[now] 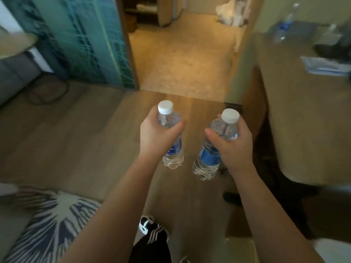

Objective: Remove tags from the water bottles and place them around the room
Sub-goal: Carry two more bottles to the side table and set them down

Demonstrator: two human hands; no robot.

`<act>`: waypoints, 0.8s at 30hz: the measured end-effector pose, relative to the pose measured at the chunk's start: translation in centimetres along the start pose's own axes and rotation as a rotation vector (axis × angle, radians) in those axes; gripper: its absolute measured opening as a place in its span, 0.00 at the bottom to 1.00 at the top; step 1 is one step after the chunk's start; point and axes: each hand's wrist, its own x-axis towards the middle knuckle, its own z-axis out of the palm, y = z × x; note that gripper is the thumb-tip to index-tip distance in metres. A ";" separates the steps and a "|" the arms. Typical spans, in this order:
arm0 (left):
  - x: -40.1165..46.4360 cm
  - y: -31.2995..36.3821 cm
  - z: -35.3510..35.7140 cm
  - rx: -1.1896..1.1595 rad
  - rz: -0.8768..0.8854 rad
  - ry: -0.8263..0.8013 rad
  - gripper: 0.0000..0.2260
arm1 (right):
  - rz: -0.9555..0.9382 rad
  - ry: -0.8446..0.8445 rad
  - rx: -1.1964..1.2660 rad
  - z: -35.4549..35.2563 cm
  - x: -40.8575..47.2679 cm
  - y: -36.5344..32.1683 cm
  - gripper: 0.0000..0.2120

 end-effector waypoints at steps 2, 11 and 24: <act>3.2 -2.0 -3.6 0.012 -0.039 0.091 0.12 | -0.011 -0.074 0.027 5.5 2.8 0.3 0.15; 16.6 -8.7 -19.3 0.126 -0.100 0.397 0.12 | 0.024 -0.326 0.118 29.0 13.7 -1.1 0.18; 32.6 -17.9 -32.7 0.186 -0.217 0.663 0.13 | -0.017 -0.516 0.168 53.8 26.0 -0.7 0.20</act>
